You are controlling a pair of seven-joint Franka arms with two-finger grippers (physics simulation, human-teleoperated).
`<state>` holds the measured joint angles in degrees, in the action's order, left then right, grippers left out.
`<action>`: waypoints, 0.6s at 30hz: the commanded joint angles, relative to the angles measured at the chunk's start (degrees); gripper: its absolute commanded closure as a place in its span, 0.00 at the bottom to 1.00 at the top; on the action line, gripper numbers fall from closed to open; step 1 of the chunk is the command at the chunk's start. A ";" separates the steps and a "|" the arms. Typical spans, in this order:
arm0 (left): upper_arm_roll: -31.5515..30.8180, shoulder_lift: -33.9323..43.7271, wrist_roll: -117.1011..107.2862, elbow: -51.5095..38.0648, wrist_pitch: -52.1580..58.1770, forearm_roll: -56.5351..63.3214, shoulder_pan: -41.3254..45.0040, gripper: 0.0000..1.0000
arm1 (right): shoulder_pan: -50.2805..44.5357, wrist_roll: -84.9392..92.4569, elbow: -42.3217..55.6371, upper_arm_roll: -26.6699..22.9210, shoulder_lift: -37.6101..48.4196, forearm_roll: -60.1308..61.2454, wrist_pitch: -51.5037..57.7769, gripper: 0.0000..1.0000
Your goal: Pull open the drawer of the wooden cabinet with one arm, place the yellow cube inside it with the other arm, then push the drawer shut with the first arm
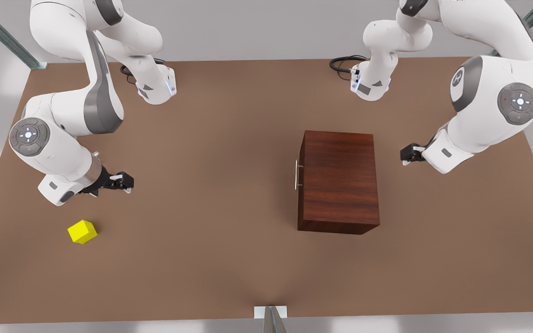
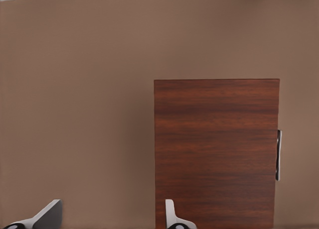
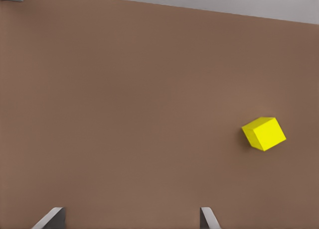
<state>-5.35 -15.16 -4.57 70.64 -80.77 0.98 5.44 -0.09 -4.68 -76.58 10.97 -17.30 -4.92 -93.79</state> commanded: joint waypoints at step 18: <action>0.08 -20.87 -54.31 -1.91 -14.24 17.91 39.83 0.09 | 0.17 -2.71 0.03 0.10 0.07 0.00 -1.13 0.00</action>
<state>-5.28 -35.60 -29.35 68.74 -90.70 15.99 45.22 0.05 -6.39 -76.58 11.05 -17.33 -4.96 -94.82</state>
